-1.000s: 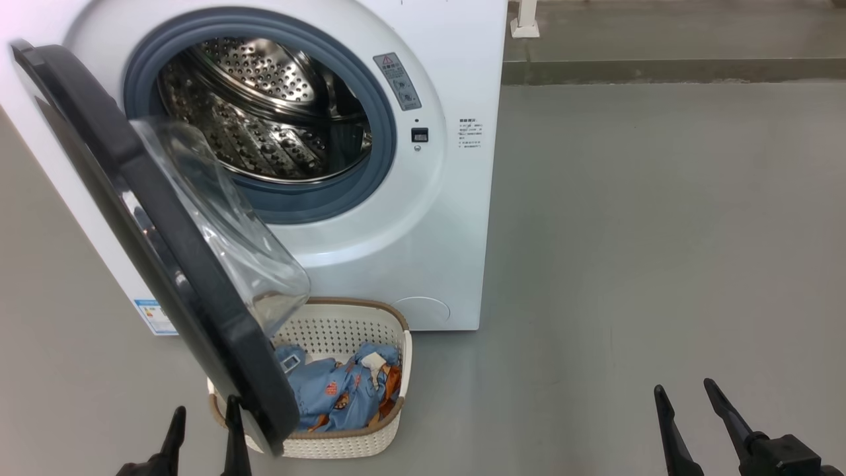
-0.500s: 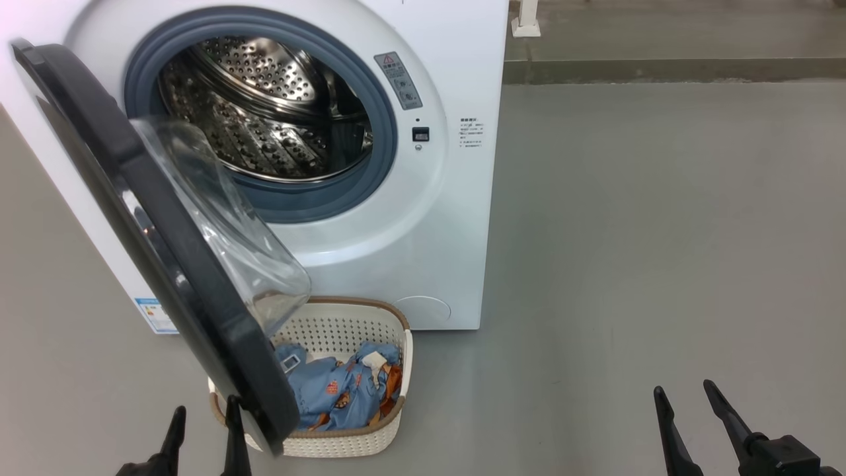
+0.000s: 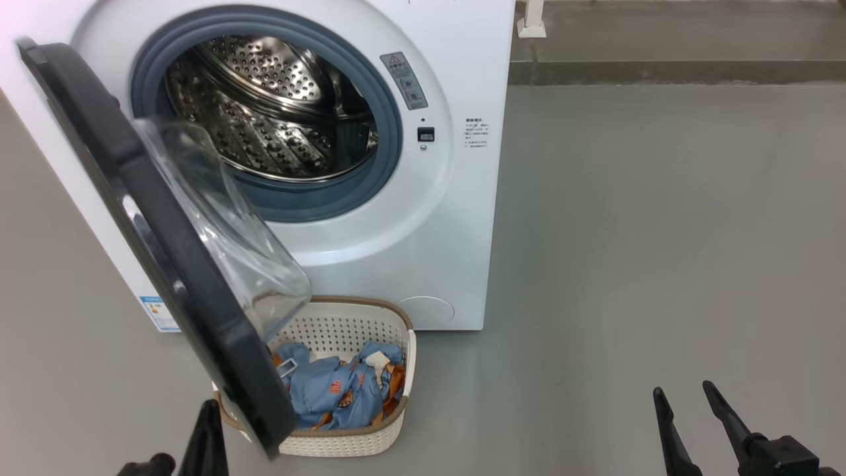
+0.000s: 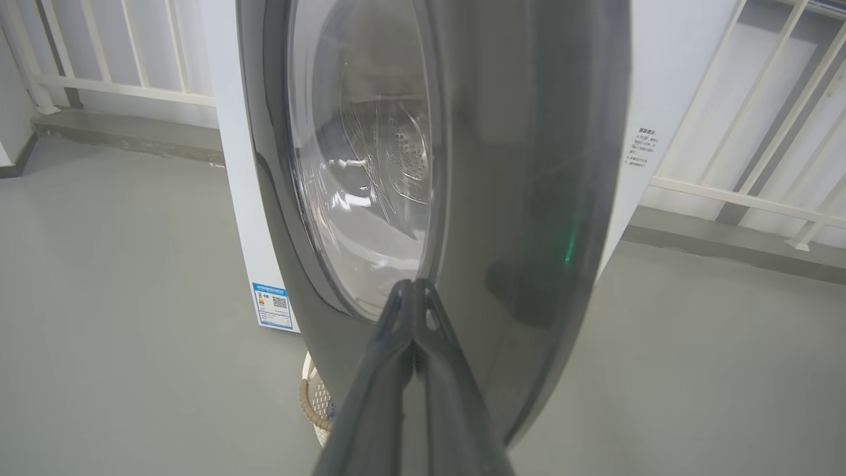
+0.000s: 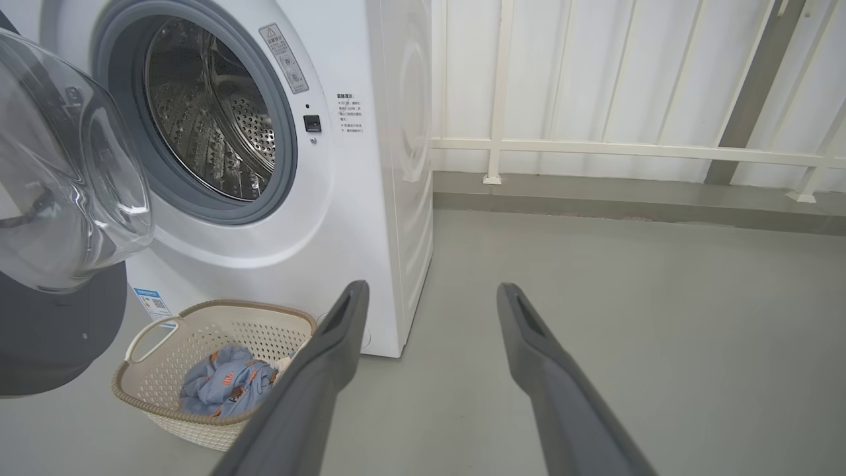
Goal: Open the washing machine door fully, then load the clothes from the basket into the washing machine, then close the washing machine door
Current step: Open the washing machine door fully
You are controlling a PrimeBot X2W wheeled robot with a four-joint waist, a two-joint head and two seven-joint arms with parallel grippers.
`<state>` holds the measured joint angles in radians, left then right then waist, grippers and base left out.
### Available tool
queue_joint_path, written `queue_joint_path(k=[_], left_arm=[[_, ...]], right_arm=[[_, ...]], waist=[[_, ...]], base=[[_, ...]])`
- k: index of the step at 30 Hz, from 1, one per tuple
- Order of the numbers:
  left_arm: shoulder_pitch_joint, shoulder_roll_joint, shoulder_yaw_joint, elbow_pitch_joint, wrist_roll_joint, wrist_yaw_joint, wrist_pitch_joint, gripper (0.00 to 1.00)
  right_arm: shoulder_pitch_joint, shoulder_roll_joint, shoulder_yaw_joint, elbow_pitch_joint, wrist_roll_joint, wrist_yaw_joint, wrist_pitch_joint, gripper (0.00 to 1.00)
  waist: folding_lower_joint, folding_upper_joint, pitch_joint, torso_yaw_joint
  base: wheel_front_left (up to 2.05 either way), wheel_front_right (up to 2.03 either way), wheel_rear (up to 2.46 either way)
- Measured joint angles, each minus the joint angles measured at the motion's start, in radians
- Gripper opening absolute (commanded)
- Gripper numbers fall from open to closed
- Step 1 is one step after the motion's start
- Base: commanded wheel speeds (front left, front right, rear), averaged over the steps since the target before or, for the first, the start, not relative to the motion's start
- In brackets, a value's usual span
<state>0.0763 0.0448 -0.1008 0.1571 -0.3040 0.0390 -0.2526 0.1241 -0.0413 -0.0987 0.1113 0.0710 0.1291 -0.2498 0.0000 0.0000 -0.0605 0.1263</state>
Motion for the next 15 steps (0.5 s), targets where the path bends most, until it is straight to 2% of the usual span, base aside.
queue_joint_path(k=[7,15], left_arm=[[0.000,-0.001,0.037,-0.021,0.000,-0.001,0.000,0.00],[-0.031,-0.002,0.110,-0.111,0.007,-0.009,0.000,0.00]], right_arm=[[0.000,0.000,0.005,0.006,-0.001,0.000,0.000,1.00],[0.000,0.000,0.012,0.010,-0.001,0.000,0.000,1.00]], waist=[[0.0000,0.0000,-0.007,0.000],[0.0000,0.0000,-0.009,0.000]], base=[[0.00,0.00,0.00],[0.00,0.00,0.00]])
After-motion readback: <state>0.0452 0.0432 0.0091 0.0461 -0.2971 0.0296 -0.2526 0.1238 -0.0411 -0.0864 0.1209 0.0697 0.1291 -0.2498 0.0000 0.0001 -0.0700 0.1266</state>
